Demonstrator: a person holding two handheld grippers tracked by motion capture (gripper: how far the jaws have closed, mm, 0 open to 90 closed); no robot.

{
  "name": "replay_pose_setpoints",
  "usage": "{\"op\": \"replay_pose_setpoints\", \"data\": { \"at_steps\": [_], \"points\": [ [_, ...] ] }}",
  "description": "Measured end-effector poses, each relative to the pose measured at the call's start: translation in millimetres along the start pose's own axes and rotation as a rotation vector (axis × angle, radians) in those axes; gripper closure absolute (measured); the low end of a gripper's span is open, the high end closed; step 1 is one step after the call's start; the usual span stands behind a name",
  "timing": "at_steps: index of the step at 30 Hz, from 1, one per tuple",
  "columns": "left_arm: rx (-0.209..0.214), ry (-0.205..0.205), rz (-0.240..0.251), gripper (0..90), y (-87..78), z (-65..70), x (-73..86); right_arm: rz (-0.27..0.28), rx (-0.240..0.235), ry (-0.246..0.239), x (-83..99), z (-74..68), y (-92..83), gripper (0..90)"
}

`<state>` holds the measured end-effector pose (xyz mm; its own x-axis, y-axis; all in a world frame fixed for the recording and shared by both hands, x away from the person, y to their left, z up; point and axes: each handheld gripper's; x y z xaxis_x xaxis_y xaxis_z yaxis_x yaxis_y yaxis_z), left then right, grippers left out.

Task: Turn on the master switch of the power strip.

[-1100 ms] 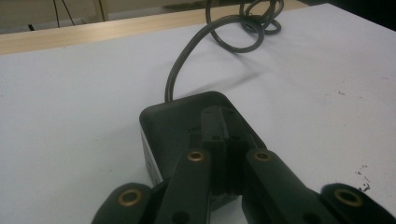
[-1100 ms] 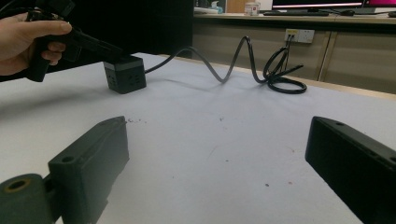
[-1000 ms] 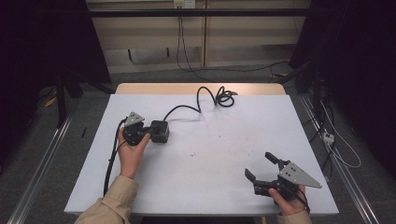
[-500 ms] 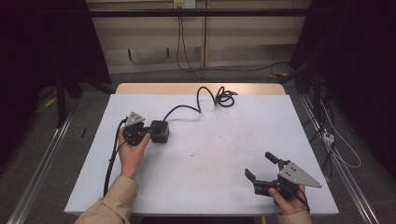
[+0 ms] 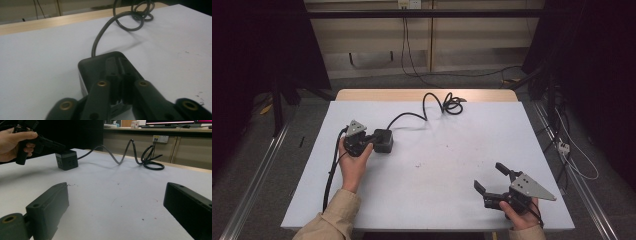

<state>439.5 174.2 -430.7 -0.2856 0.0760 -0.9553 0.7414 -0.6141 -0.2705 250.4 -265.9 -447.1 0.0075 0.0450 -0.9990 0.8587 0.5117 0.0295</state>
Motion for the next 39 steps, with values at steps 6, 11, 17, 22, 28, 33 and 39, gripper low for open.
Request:
{"op": "replay_pose_setpoints", "data": {
  "at_steps": [6,11,17,22,28,33,39],
  "points": [
    [0.0,-0.054,0.032,75.6,-6.5,-2.8,-3.8,0.001,-0.005,0.001,0.0,0.2,0.3,5.5],
    [0.027,-0.073,0.039,61.3,-12.2,-0.5,-8.5,0.002,-0.002,0.002,-0.2,0.5,0.6,5.5],
    [0.06,-0.085,0.028,44.8,-18.6,1.4,-11.6,0.0,-0.003,0.003,-0.5,0.3,0.7,5.6],
    [0.1,-0.106,0.002,35.2,-22.7,5.5,-12.5,0.003,-0.008,-0.001,-1.5,-0.6,3.2,5.6],
    [0.112,-0.108,-0.012,26.9,-29.7,6.6,-11.3,0.005,-0.009,-0.002,-1.7,-0.1,3.5,5.5],
    [0.106,-0.101,-0.014,22.0,-38.3,6.4,-10.9,0.003,-0.008,0.001,-1.1,0.2,3.2,5.5],
    [0.119,-0.088,-0.018,18.4,-49.2,6.0,-10.1,0.002,-0.009,-0.003,-1.4,-0.7,3.9,5.6]
  ]
}}
Point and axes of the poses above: each handheld gripper's, and its own axes: y roughly forward along the jaws, x roughly out of its underside, z roughly to its right, and after that the axes turned 12 degrees about z, right-handed
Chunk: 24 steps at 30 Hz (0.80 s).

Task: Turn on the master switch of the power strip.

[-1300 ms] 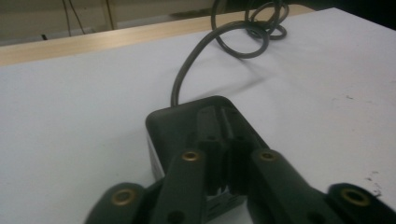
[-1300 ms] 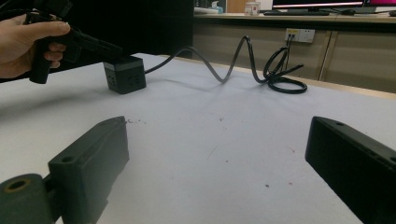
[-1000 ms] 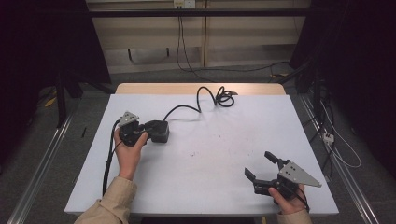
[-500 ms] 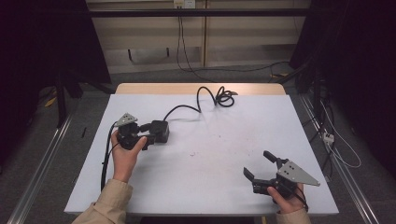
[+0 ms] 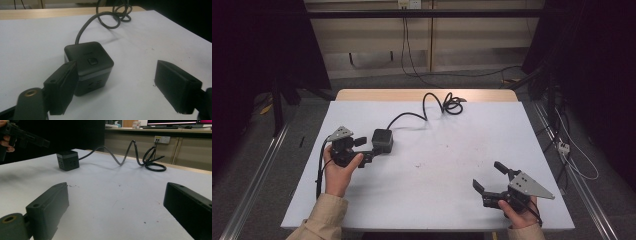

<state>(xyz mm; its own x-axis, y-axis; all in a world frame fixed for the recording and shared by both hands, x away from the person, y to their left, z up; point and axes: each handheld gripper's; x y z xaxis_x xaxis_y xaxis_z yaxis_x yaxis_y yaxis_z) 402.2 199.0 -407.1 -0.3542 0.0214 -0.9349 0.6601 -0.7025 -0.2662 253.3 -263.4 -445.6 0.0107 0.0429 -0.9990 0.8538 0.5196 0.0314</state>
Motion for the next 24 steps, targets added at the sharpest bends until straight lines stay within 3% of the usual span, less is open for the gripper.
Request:
{"op": "replay_pose_setpoints", "data": {
  "at_steps": [16,24],
  "points": [
    [0.061,0.008,0.002,13.3,-21.8,5.9,10.2,0.001,0.0,-0.001,-0.6,0.2,-0.2,5.6],
    [0.062,0.012,0.005,12.1,-30.3,3.0,14.2,0.002,0.002,0.001,-1.1,0.2,-0.6,5.5]
  ]
}}
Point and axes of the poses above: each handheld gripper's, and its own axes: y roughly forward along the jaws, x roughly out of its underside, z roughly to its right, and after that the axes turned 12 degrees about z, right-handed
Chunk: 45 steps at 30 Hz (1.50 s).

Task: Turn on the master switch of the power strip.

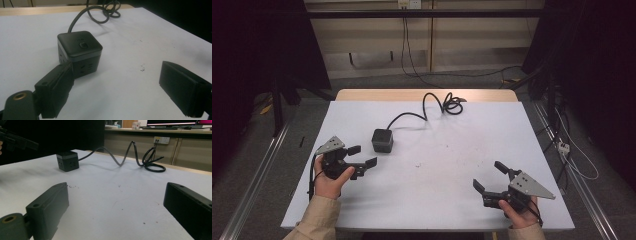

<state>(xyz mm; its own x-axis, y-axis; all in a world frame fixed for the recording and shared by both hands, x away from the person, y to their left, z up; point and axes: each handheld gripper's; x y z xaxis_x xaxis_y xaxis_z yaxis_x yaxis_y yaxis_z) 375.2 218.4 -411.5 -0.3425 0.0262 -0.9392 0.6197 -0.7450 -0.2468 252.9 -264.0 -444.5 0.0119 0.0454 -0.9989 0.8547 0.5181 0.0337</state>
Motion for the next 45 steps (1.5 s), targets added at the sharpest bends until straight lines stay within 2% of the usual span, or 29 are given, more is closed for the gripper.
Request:
{"op": "replay_pose_setpoints", "data": {
  "at_steps": [12,24,29,45],
  "points": [
    [-0.018,0.001,0.004,11.2,-11.9,-5.8,7.9,0.001,-0.001,0.001,0.1,-0.2,0.2,5.6],
    [-0.015,-0.001,0.009,10.8,-19.5,-8.1,12.3,0.001,0.002,0.003,0.5,0.3,0.0,5.5],
    [-0.015,0.016,0.01,10.7,-22.8,-8.2,15.5,-0.002,0.001,0.004,0.9,0.6,0.0,5.6],
    [-0.007,0.017,-0.008,9.9,-30.1,-8.8,27.0,-0.016,0.006,0.013,3.5,1.3,1.1,5.6]
  ]
}}
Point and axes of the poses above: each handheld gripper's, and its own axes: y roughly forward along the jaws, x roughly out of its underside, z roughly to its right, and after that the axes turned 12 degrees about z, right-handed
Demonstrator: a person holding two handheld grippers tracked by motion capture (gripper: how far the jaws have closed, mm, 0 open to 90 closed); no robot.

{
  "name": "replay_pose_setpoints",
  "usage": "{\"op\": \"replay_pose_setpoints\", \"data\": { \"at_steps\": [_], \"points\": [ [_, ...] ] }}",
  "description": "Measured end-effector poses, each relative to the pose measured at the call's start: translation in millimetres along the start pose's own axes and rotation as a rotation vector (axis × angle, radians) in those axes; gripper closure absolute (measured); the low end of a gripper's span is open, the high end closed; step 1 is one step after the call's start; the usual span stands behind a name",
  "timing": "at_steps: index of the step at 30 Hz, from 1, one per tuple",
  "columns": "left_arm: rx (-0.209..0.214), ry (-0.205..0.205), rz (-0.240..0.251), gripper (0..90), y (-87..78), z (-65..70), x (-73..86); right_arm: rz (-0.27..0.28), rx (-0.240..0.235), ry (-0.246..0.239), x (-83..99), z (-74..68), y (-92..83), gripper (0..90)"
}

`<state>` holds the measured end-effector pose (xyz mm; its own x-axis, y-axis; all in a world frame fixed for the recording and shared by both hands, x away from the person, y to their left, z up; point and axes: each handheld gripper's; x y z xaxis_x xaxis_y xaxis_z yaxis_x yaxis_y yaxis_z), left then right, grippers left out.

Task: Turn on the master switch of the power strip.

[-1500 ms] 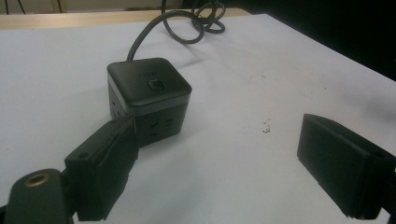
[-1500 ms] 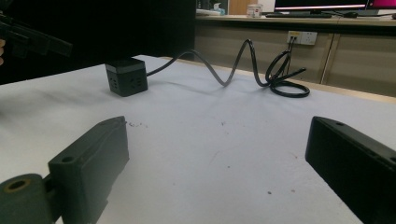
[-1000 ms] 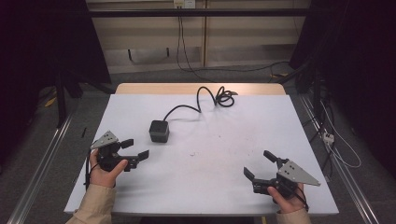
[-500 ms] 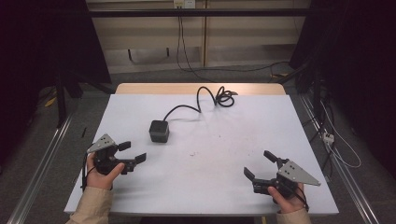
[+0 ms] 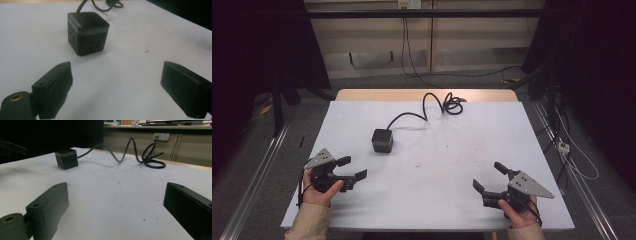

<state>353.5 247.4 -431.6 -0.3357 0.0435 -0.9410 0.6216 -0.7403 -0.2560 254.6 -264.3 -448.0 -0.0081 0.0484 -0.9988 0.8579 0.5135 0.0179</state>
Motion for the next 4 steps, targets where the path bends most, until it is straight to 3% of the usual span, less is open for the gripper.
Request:
{"op": "replay_pose_setpoints", "data": {
  "at_steps": [4],
  "points": [
    [-0.009,0.002,0.017,8.3,-1.3,-2.1,-0.7,-0.006,-0.001,-0.002,0.1,-0.4,1.1,5.6]
  ]
}}
Point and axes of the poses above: each handheld gripper's, and its own axes: y roughly forward along the jaws, x roughly out of its underside, z roughly to its right, and after that the axes turned 12 degrees about z, right-handed
